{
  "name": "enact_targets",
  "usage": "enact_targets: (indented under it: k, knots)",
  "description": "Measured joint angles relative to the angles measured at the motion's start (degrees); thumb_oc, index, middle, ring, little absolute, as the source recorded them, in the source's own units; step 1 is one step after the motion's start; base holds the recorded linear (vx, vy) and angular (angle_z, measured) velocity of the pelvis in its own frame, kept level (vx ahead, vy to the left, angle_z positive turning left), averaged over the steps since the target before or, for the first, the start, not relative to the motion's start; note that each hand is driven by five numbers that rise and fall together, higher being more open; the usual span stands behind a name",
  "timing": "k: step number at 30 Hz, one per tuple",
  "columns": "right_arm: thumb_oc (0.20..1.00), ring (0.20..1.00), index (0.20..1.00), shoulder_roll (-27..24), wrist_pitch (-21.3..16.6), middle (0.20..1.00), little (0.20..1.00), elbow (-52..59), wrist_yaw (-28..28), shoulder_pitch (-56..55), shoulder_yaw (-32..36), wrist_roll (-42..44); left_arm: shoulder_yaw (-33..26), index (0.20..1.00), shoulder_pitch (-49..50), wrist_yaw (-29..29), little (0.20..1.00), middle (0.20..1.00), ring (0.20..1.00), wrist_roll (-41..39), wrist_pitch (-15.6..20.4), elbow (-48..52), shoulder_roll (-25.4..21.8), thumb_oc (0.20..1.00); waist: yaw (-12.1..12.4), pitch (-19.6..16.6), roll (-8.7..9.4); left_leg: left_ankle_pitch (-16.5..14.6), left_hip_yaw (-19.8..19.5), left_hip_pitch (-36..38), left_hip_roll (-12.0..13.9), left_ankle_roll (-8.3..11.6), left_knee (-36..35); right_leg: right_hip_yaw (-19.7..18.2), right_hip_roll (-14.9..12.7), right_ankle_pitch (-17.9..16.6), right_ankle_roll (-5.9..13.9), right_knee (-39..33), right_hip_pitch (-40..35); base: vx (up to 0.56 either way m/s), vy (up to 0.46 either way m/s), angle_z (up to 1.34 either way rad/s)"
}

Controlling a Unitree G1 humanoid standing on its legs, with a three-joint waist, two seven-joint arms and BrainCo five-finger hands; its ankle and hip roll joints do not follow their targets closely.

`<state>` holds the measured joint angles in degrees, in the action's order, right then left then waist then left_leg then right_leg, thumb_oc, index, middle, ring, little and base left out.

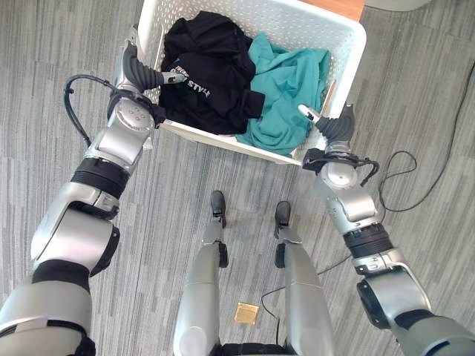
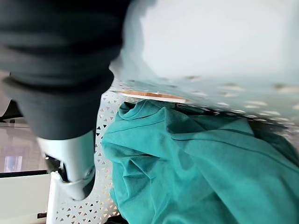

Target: Grab the laundry basket,head to the washer,open it,put in the laundry and shut it.

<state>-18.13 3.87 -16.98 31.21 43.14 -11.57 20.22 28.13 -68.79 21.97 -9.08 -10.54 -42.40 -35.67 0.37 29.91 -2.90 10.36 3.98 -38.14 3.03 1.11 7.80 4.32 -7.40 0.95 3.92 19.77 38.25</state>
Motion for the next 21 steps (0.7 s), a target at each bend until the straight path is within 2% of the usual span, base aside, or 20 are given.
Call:
enact_targets:
  k: [5, 6, 7, 8, 9, 11, 12, 13, 14, 16, 20, 21]
  knots:
    - [1.0, 1.0, 1.0, -0.26, -0.43, 1.0, 1.0, 0.25, -0.01, -0.25, -0.66, 1.4, 2.13, 1.0, -2.02, -0.03, 1.0, 1.0, 1.0, 0.18, 0.03, -3.02, 0.04, 1.0, -0.02, 0.0, -0.01, 0.0, -0.02, 0.0, 0.0, 0.0, 0.06, 0.01, -0.01, 0.13, 0.0, 0.28, 0.16, 0.0, 0.0, 0.0]
    - [1.0, 1.0, 1.0, -0.42, -0.5, 1.0, 1.0, 0.3, -0.03, -0.26, -0.98, 1.43, 2.2, 0.884, -2.21, -0.04, 0.884, 0.884, 0.884, 0.21, 0.05, -3.35, 0.04, 0.884, -0.03, 0.0, 0.0, 0.0, -0.02, -0.02, 0.0, 0.0, 0.06, 0.01, -0.02, 0.15, 0.0, 0.27, 0.18, 0.0, 0.0, 0.0]
    - [1.0, 1.0, 1.0, -0.42, -0.57, 1.0, 1.0, 0.3, -0.03, -0.26, -0.99, 1.44, 2.2, 0.724, -2.26, -0.05, 0.724, 0.724, 0.724, 0.21, 0.05, -3.38, 0.04, 0.724, -0.03, 0.0, -0.01, 0.0, -0.02, -0.02, 0.0, 0.0, 0.06, 0.0, -0.02, 0.16, 0.01, 0.26, 0.19, 0.0, 0.0, 0.0]
    - [1.0, 1.0, 1.0, -0.51, -0.77, 1.0, 1.0, 0.41, -0.07, -0.43, -0.99, 1.46, 2.23, 0.31, -2.29, -0.04, 0.31, 0.31, 0.31, 0.26, 0.06, -3.51, 0.04, 0.31, -0.11, 0.0, 0.0, -0.01, 0.0, -0.03, 0.0, 0.02, 0.06, -0.05, -0.03, 0.27, 0.02, 0.14, 0.29, 0.0, 0.0, 0.0]
    - [1.0, 1.0, 1.0, -0.72, -1.21, 1.0, 1.0, 0.85, -0.14, -0.92, -1.0, 1.49, 2.43, 0.219, -2.77, 0.16, 0.219, 0.219, 0.219, 0.48, 0.1, -4.01, 0.02, 0.219, -0.12, 0.0, 0.0, -0.02, 0.0, -0.13, -0.02, 0.02, 0.09, -0.07, -0.05, 0.36, 0.0, 0.22, 0.46, 0.0, 0.0, 0.0]
    - [1.0, 1.0, 1.0, -0.86, -1.41, 1.0, 1.0, 1.63, -0.17, -1.32, -1.01, 1.5, 2.28, 0.2, -3.69, 0.28, 0.2, 0.2, 0.2, 0.48, 0.06, -4.55, -0.19, 0.2, 0.04, -0.01, -0.01, -0.1, 0.02, -0.47, -0.02, 0.03, 0.25, -0.13, -0.06, 0.45, 0.02, 0.37, 0.78, 0.09, -0.006, -0.01]
    - [1.0, 1.0, 1.0, -1.01, -1.4, 1.0, 1.0, 2.23, -0.17, -1.56, -0.98, 1.52, 2.03, 0.2, -4.37, 0.31, 0.2, 0.2, 0.2, 0.55, 0.03, -5.37, -0.24, 0.2, 0.01, -0.01, -0.01, -1.11, -0.04, -0.73, 0.01, 0.25, 0.75, -0.13, -0.09, 0.81, 0.21, 0.39, 0.86, 0.0, 0.0, 0.0]
    - [0.956, 0.956, 0.956, -1.08, -1.39, 0.956, 0.956, 2.51, -0.21, -1.84, -1.01, 1.56, 2.04, 0.2, -4.68, 0.31, 0.2, 0.2, 0.2, 0.66, -0.03, -5.81, -0.23, 0.2, 0.02, -0.03, -0.02, -1.18, -0.01, -0.96, 0.01, 0.34, 1.32, -0.14, -0.1, 0.76, 0.16, 0.42, 0.86, -0.05, 0.01, -0.03]
    - [0.875, 0.875, 0.875, -1.08, -1.42, 0.875, 0.875, 2.78, -0.23, -2.2, -1.02, 1.56, 2.03, 0.2, -4.8, 0.34, 0.2, 0.2, 0.2, 0.68, -0.06, -5.99, -0.27, 0.2, 0.03, -0.03, -0.02, -1.33, 0.06, -1.17, 0.01, 0.11, 1.96, -0.18, -0.14, 0.78, 0.19, 0.49, 0.86, -0.05, 0.002, -0.02]
    - [0.605, 0.605, 0.605, -2.54, -1.7, 0.605, 0.605, 5.35, -0.11, -3.41, -1.32, 1.59, 2.49, 0.2, -5.56, 0.47, 0.2, 0.2, 0.2, 2.3, -0.46, -6.53, -0.21, 0.2, -0.25, -0.03, -0.01, -1.96, 0.31, -2.71, -0.1, -0.41, 3.6, -0.21, -0.41, 0.57, 0.58, 1.62, 1.9, 0.0, 0.0, 0.0]
    - [0.429, 0.429, 0.429, -3.58, -1.69, 0.429, 0.429, 6.97, 0.11, -4.4, -0.44, 1.53, 2.51, 0.2, -5.23, 0.86, 0.2, 0.2, 0.2, 3.58, -0.5, -6.57, -0.21, 0.2, -0.55, -0.03, -0.01, -2.15, -0.06, -3.47, -0.17, -0.52, 4.08, 0.06, -0.46, 0.59, 0.61, 1.54, 2.17, 0.01, -0.003, 0.03]
    - [0.354, 0.354, 0.354, -3.67, -1.69, 0.354, 0.354, 7.67, 0.11, -4.75, -0.08, 1.51, 2.43, 0.2, -5.16, 0.86, 0.2, 0.2, 0.2, 3.58, -0.45, -6.34, -0.22, 0.2, -0.51, -0.04, 0.0, -2.15, -0.07, -3.71, -0.18, -0.52, 4.11, 0.06, -0.48, 0.6, 0.6, 1.56, 2.38, 0.0, 0.0, 0.0]
